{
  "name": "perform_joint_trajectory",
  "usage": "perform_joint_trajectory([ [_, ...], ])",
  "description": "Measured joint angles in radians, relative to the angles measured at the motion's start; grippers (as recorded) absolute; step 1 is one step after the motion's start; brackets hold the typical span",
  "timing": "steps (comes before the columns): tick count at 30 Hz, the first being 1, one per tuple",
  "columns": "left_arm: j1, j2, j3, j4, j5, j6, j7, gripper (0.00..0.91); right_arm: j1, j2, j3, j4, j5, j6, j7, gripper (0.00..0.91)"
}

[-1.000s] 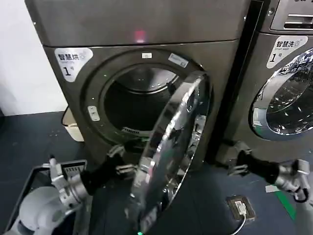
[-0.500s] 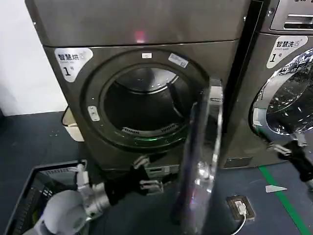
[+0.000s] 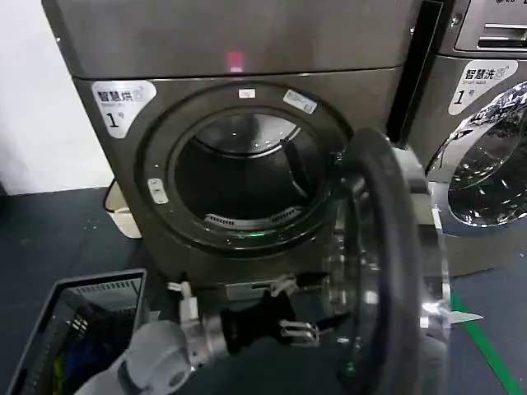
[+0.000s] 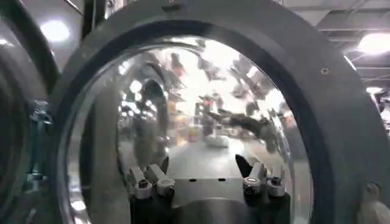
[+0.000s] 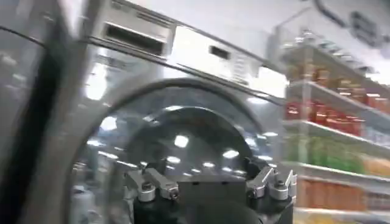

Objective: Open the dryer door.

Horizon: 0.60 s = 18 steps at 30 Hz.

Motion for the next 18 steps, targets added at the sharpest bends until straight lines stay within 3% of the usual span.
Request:
perform_joint_trajectory([
  [5,-0.051,-0.034,0.078,0.049,0.048,-0.019,-0.040,0.907,-0.030,-0.017,0.073,-0.012,0.015,-0.009,0.057,0.907],
  [10,-0.115,-0.082,0.154,0.107,0.096,-0.020,-0.066,0.907,-0.058,-0.040,0.149,-0.011,0.038,-0.056,0.072,0.907],
  [18,-0.221,-0.180,0.262,0.231,0.136,-0.041,-0.109,0.907,-0.081,-0.058,0.225,-0.030,0.029,-0.076,0.084,0.907],
])
